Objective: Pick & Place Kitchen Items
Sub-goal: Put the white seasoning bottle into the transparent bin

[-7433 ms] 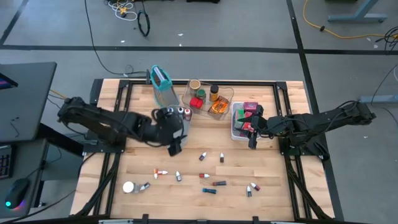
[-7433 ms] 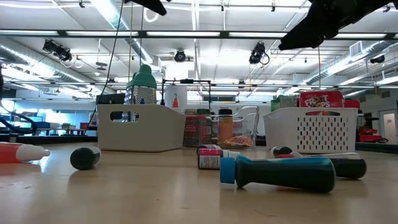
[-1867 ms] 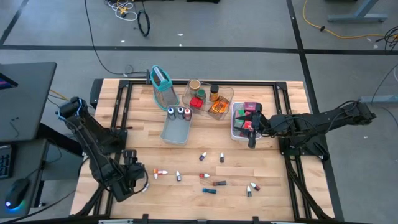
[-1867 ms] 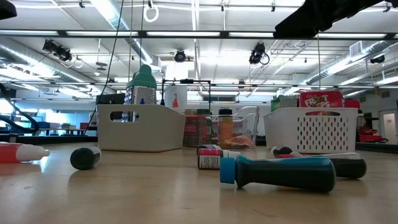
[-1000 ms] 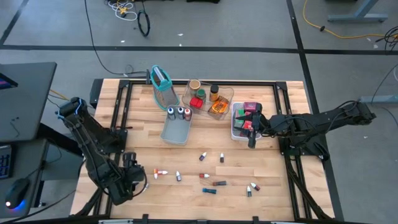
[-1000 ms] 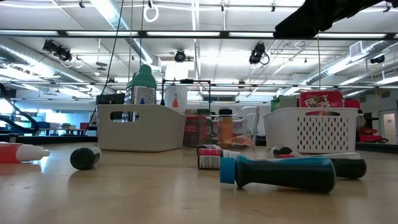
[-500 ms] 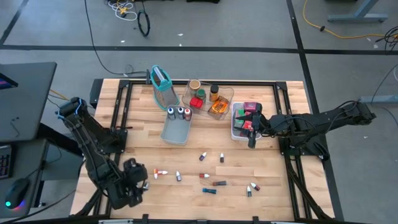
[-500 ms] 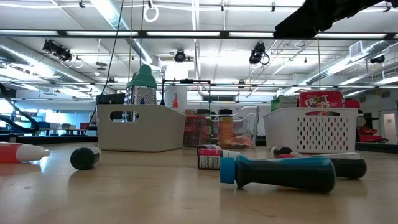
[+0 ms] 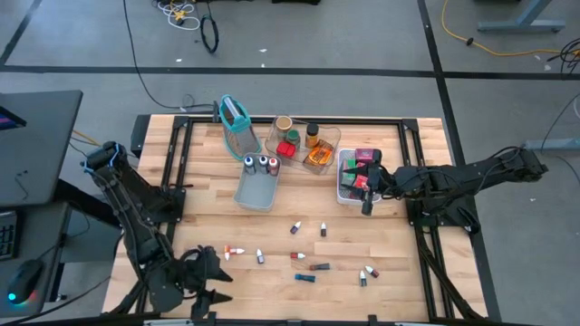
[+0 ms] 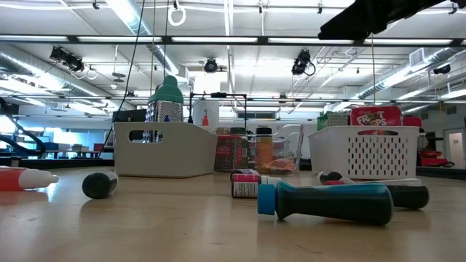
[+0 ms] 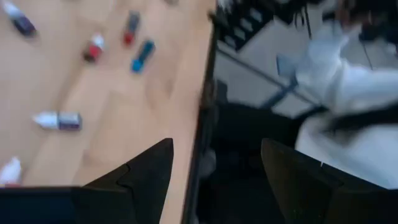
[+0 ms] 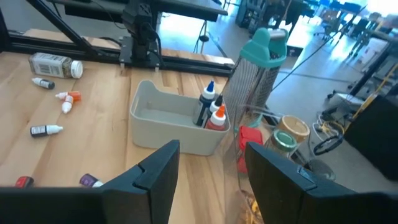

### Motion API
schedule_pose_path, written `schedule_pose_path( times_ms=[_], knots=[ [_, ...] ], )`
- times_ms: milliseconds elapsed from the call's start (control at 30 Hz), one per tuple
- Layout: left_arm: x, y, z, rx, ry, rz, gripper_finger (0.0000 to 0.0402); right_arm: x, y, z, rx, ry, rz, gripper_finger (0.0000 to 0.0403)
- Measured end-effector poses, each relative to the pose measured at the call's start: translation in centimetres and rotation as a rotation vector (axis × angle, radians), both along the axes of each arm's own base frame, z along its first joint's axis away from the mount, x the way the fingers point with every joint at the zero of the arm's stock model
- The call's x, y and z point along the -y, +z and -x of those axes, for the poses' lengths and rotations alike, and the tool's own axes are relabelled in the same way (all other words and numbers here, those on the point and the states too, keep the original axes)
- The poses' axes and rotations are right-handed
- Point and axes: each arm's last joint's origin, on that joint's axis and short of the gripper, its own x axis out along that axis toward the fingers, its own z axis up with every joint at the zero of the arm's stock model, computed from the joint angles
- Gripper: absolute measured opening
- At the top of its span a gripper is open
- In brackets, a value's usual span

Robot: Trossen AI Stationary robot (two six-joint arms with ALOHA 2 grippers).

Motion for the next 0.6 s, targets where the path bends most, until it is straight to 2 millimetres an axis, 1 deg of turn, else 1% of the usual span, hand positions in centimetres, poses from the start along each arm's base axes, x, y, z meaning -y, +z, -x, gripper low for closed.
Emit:
schedule_pose_path(
  times_ms=[67, 133, 267, 433, 533, 600],
  knots=[
    [-0.3, -0.1, -0.2, -0.004, 0.059, 0.022, 0.0254, 0.0, 0.1, 0.0, 0.007, 0.005, 0.014, 0.0194],
    [-0.9, -0.4, -0.5, -0.057, 0.115, 0.047, 0.0254, 0.0, 0.2, -0.1, 0.015, 0.01, 0.031, 0.0194],
    [-2.3, -1.8, 0.0, -0.265, 0.237, 0.076, 0.0254, 0.0, 0.6, -0.2, 0.04, 0.021, 0.068, 0.0194],
    [-4.3, -4.8, 1.4, -0.519, 0.461, 0.085, 0.0254, 0.0, 1.0, -0.3, 0.068, 0.033, 0.116, 0.0194],
    [-5.1, -6.9, 2.3, -0.669, 0.6, 0.141, 0.0254, -0.1, 1.1, -0.3, 0.074, 0.04, 0.141, 0.0194],
    [-5.5, -8.3, 3.0, -0.8, 0.672, 0.187, 0.0254, -0.1, 1.1, -0.3, 0.071, 0.043, 0.158, 0.0194]
  ],
)
